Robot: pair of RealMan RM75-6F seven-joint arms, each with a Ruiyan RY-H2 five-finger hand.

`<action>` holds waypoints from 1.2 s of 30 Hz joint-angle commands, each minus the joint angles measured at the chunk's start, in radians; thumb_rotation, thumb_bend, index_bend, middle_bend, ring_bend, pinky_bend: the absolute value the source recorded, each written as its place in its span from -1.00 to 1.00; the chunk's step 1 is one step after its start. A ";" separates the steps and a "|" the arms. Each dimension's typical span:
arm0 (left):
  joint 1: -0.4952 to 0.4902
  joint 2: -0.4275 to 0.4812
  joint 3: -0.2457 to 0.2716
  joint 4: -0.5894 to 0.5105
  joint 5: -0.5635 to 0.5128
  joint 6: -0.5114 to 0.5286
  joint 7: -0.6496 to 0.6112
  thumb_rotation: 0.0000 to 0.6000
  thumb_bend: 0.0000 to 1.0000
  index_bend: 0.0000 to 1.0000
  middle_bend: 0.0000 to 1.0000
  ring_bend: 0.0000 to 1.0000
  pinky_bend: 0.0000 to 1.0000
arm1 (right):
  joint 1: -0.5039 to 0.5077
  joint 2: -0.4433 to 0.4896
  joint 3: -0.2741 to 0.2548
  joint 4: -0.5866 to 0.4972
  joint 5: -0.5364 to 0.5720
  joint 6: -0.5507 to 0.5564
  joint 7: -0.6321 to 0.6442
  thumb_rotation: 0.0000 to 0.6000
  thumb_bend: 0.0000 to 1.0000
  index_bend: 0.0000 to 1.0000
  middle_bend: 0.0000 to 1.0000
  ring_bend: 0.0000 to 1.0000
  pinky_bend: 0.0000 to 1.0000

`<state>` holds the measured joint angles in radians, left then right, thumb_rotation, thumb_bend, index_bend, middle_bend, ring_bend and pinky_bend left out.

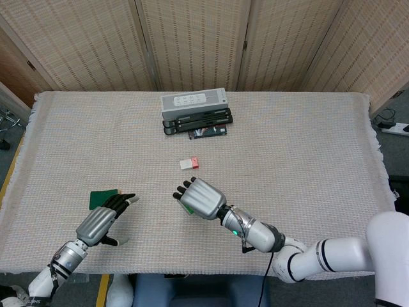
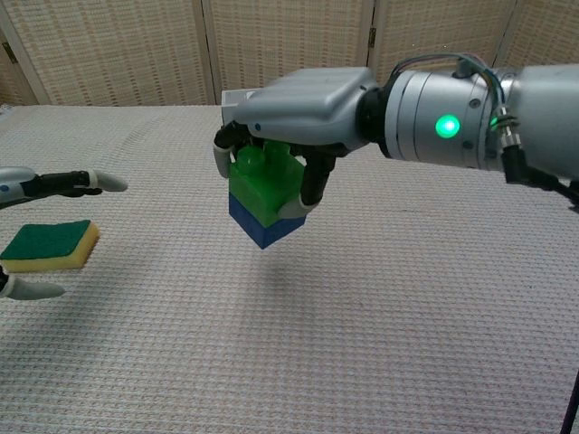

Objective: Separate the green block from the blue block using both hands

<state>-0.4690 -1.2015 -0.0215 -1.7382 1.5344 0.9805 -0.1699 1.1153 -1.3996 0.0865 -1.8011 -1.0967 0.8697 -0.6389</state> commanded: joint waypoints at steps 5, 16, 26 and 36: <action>-0.243 0.051 -0.090 -0.031 -0.027 -0.324 -0.456 1.00 -0.49 -0.80 -0.83 -1.00 -0.90 | 0.007 0.064 -0.005 -0.077 -0.074 -0.037 0.007 1.00 -0.32 0.58 0.50 0.30 -0.14; -0.449 0.021 0.030 0.193 0.294 -0.288 -1.286 1.00 -0.31 -0.67 -0.83 -1.00 -0.90 | 0.015 0.062 -0.004 -0.095 -0.136 -0.078 0.054 1.00 -0.32 0.59 0.50 0.30 -0.14; -0.561 -0.071 0.219 0.439 0.449 -0.086 -1.628 1.00 -0.31 -0.67 -0.83 -1.00 -0.90 | 0.016 0.062 0.009 -0.099 -0.158 -0.091 0.091 1.00 -0.32 0.59 0.50 0.29 -0.14; -0.596 -0.155 0.341 0.613 0.490 0.081 -1.814 1.00 -0.31 -0.68 -0.83 -1.00 -0.92 | 0.017 0.052 0.018 -0.086 -0.162 -0.099 0.109 1.00 -0.32 0.59 0.50 0.29 -0.14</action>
<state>-1.0574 -1.3364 0.3026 -1.1510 2.0180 1.0367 -1.9591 1.1321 -1.3461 0.1035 -1.8877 -1.2593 0.7717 -0.5307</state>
